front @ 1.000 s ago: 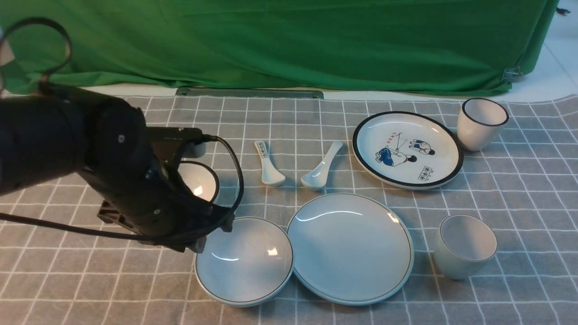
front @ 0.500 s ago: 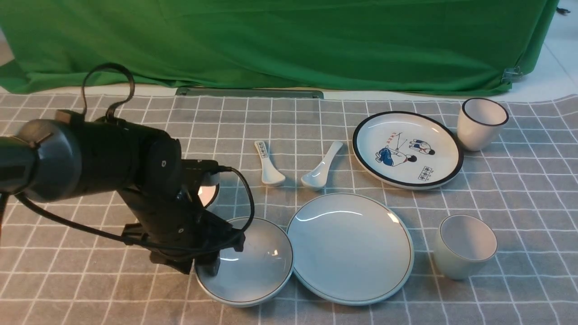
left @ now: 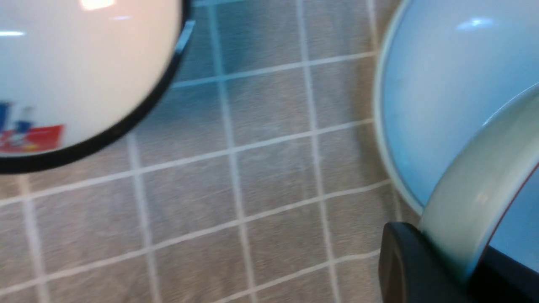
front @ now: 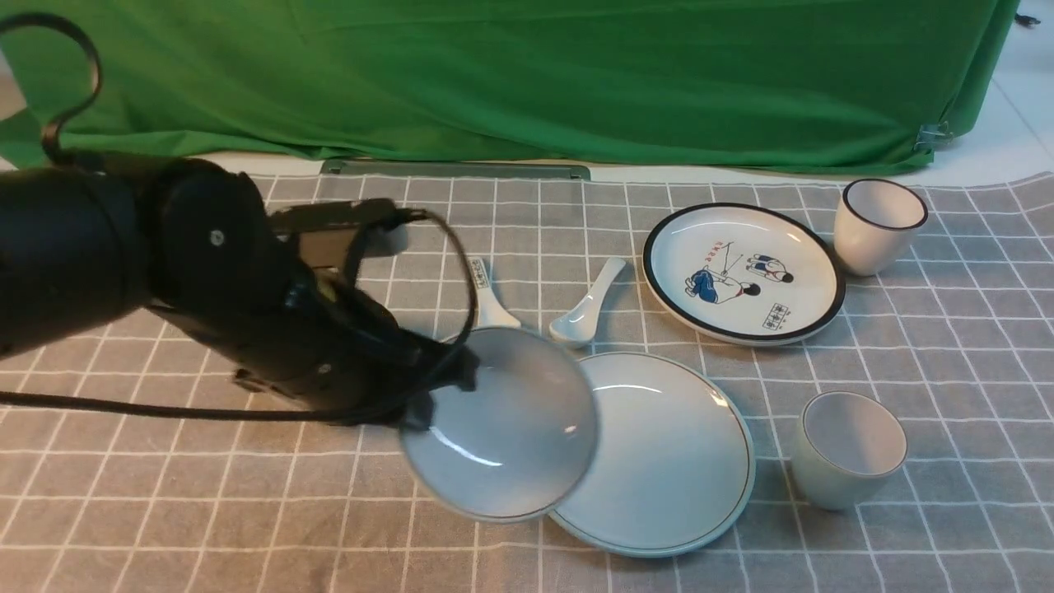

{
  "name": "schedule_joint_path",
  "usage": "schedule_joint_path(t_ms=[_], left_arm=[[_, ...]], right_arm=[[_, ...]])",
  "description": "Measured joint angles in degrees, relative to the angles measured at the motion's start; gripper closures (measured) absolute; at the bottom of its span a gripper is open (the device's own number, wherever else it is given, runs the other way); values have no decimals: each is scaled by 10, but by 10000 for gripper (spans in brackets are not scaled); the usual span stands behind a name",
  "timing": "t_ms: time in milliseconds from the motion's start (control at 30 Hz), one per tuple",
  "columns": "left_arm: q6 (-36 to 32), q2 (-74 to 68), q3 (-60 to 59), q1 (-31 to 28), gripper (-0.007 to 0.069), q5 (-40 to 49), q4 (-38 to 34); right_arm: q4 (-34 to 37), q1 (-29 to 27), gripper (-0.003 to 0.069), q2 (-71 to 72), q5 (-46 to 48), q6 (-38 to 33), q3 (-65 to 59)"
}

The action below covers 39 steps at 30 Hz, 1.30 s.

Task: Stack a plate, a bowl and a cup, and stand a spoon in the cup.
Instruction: Use the left arm to put the blue rice bowl into the blue large plate in the middle

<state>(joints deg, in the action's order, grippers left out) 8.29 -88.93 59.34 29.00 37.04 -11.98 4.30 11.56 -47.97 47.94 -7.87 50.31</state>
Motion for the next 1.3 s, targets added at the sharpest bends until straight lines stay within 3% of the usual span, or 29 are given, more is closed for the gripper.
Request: schedule_joint_path(t_ms=[167,467,933,1067,1300], left_arm=[[6,-63,42,29,598,-5,-15],[10,-192,184,31,598,20,-27],[-10,-241,198,32,594,38,-59],[-10,-241,198,32,547,32,-62],[-13,-241,198,32,381,30,-62]], right_arm=[[0,0,632,0,0,0,0],[0,0,629,0,2,0,0],[-16,0,614,-32,-6,15,0],[-60,0,531,-86,-25,55,0],[-76,0,335,-195,-61,82,1]])
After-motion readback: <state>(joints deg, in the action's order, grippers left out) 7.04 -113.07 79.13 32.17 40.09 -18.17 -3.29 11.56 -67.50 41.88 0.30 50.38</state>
